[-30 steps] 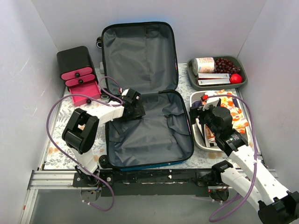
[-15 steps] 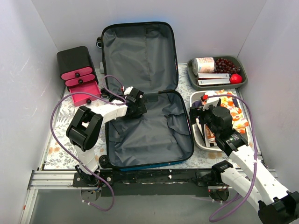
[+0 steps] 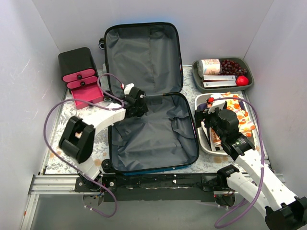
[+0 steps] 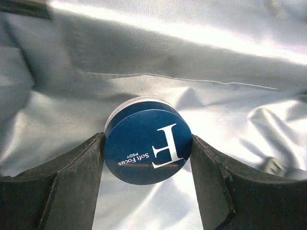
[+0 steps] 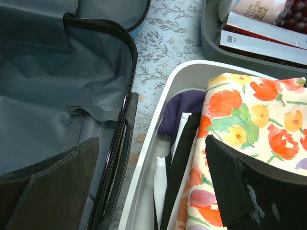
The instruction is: Open, take out, and arrange the luggage
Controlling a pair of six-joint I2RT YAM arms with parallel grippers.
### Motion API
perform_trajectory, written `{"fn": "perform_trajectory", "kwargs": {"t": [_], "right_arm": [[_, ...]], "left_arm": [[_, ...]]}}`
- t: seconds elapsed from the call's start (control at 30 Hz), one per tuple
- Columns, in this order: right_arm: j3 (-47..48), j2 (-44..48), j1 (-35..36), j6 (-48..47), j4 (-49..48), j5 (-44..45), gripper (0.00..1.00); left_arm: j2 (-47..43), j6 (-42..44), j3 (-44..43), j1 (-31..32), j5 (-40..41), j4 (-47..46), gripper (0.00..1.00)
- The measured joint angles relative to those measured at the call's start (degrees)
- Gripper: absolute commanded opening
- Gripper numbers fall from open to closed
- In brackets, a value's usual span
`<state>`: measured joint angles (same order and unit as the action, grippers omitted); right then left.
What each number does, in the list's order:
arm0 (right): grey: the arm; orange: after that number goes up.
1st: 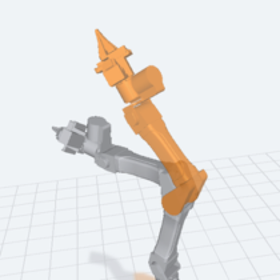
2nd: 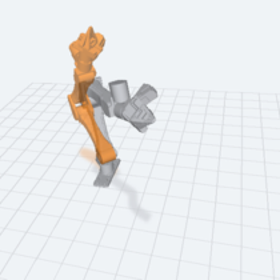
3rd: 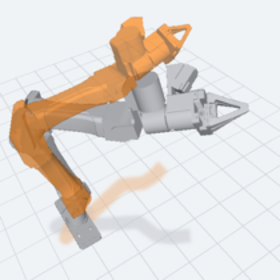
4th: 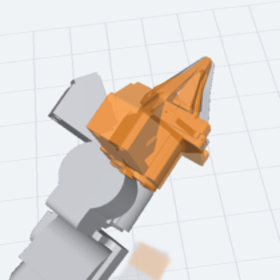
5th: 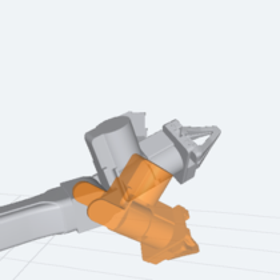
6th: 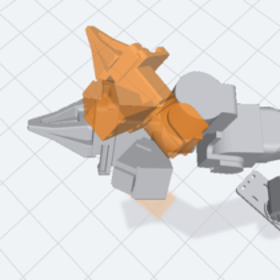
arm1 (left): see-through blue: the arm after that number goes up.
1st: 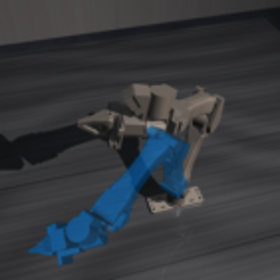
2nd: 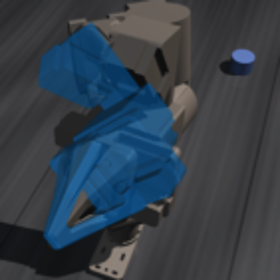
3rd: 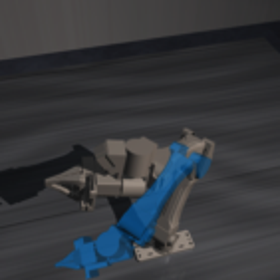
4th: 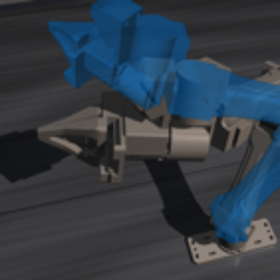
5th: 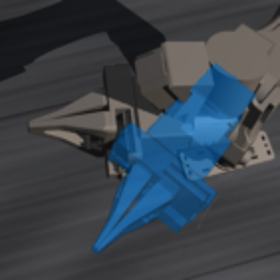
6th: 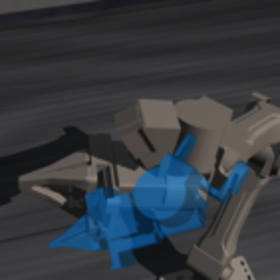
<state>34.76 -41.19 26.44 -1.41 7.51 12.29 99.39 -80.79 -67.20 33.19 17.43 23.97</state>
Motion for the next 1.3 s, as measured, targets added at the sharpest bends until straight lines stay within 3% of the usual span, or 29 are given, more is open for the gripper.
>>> {"fn": "perform_trajectory", "kwargs": {"t": [0.23, 0.33, 0.5, 0.6, 0.8, 1.13, 1.23, 1.3], "right_arm": [[0.0, -0.1, 0.0, 0.1, 0.0, 0.3, 0.98], [0.0, -0.2, 0.0, 0.1, 0.0, 0.4, 0.98], [0.0, -0.9, 0.0, 0.1, 0.0, 0.7, 0.98], [0.0, -1.3, 0.0, 0.0, 0.0, 1.2, 0.98], [0.0, -2.0, 0.0, -0.2, 0.0, 3.0, 0.98], [0.0, -5.4, 0.0, -0.6, 0.1, 4.7, 0.98], [0.0, -6.3, 0.0, -1.0, 0.4, 5.4, 0.98], [0.0, -6.4, 0.0, -1.1, 0.7, 5.6, 0.98]], "left_arm": [[-17.4, -0.3, 1.5, -0.7, 6.4, 0.3, 0.33], [-20.2, -1.4, 1.2, -5.5, 7.6, 0.4, 0.33], [-17.9, -5.9, 1.0, -20.0, 10.7, 1.6, 0.3], [-17.0, -8.0, 1.0, -25.2, 12.9, 0.4, 0.29], [-12.3, -12.4, -0.6, -30.9, 15.4, -6.3, 0.3], [0.7, -25.1, -3.1, -37.2, 17.6, -6.8, 0.32], [1.7, -28.8, -3.1, -37.4, 18.4, -7.4, 0.36], [1.9, -30.3, -3.0, -37.4, 19.0, -9.2, 0.44]]}}
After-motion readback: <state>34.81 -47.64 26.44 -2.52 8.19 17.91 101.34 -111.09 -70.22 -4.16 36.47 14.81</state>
